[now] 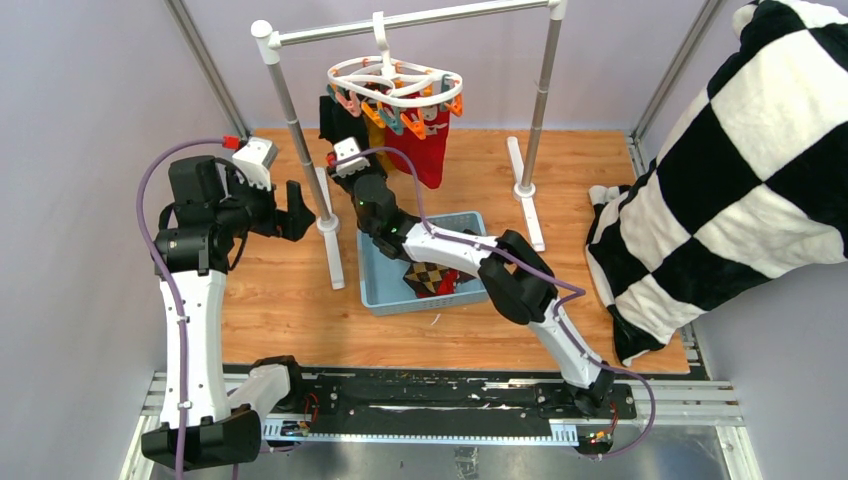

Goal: Remove the socks clipped to the hanger
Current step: Place the sock in the bin, then remove the sock from the hanger.

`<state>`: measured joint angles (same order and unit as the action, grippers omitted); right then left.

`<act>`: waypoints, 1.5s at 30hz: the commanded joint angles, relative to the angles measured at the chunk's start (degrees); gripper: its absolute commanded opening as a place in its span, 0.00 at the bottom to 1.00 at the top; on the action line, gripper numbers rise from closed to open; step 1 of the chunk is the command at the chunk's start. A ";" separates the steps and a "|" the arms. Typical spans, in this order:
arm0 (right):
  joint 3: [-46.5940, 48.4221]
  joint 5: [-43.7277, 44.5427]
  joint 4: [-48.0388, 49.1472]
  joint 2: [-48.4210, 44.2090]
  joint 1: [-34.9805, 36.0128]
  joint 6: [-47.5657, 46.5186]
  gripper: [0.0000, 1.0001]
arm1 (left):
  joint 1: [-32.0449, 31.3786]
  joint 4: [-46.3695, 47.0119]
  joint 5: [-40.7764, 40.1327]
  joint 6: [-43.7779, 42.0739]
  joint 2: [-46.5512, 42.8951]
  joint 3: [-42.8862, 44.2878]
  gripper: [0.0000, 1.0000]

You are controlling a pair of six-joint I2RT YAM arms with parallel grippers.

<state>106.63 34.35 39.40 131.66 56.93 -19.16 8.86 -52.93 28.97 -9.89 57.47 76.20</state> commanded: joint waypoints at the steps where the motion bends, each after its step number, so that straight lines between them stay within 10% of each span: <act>1: -0.34 -1.15 3.91 -2.21 -1.41 -2.16 0.40 | 0.37 -0.80 1.60 -0.64 -0.71 1.60 1.00; 7: -10.94 -12.04 4.23 -11.27 -1.47 2.10 0.01 | 0.37 -0.88 2.93 -0.07 -0.58 1.85 1.00; 27: -41.93 -62.03 3.57 -43.20 -5.68 39.20 0.00 | 0.36 -0.74 24.97 2.56 -0.25 0.87 1.00; 45: -46.58 -72.39 10.62 -47.66 -7.97 51.17 0.00 | -5.49 -0.95 36.51 8.65 6.42 2.29 1.00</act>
<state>60.14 -34.30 46.19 84.73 49.80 28.29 5.45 -53.10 63.02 -3.16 63.13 76.40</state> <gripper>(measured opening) 0.019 0.994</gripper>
